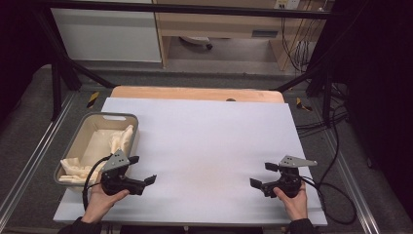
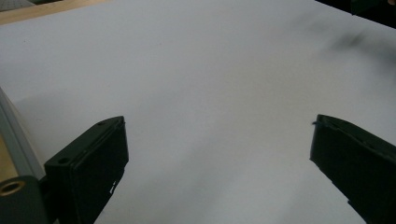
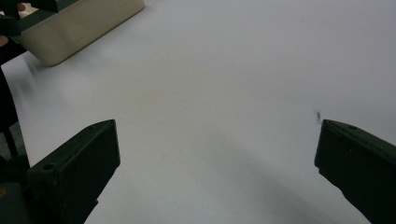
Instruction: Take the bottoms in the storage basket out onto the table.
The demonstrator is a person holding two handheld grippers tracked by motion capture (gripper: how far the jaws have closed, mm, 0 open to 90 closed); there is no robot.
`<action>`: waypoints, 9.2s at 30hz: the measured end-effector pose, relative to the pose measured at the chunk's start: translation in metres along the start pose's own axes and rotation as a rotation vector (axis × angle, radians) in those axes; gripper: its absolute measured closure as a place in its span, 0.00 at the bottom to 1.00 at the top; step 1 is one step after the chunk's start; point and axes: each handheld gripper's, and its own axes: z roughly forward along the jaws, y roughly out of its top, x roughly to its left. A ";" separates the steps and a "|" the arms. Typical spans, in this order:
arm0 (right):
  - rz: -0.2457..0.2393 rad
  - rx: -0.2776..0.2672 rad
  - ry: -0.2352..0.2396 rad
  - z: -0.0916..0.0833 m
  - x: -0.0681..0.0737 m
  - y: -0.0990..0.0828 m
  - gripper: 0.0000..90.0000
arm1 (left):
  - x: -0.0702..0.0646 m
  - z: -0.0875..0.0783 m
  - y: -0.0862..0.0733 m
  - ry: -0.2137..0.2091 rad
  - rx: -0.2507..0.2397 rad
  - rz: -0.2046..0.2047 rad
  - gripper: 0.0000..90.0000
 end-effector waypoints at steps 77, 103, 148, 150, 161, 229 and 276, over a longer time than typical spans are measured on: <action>0.000 0.021 -0.015 0.001 0.000 -0.001 0.01 | 0.014 -0.034 0.011 0.087 -0.003 -0.016 0.04; -0.003 0.029 -0.019 0.002 0.000 -0.001 0.01 | 0.032 -0.053 0.007 0.141 0.007 -0.046 0.04; -0.002 0.037 -0.021 0.003 0.000 -0.002 0.01 | 0.057 -0.053 -0.008 0.308 0.234 -0.131 0.22; -0.003 0.038 -0.021 0.003 0.000 -0.002 0.01 | 0.057 -0.051 -0.008 0.311 0.237 -0.133 0.22; -0.004 0.043 -0.021 0.003 0.000 -0.002 0.01 | 0.056 -0.043 -0.008 0.306 0.274 -0.151 0.27; -0.002 0.045 -0.028 0.003 -0.001 -0.001 0.01 | 0.058 -0.035 -0.004 0.377 0.325 -0.221 0.82; -0.004 0.048 -0.026 0.003 -0.001 -0.001 0.01 | 0.060 -0.075 0.004 0.382 0.076 -0.259 0.86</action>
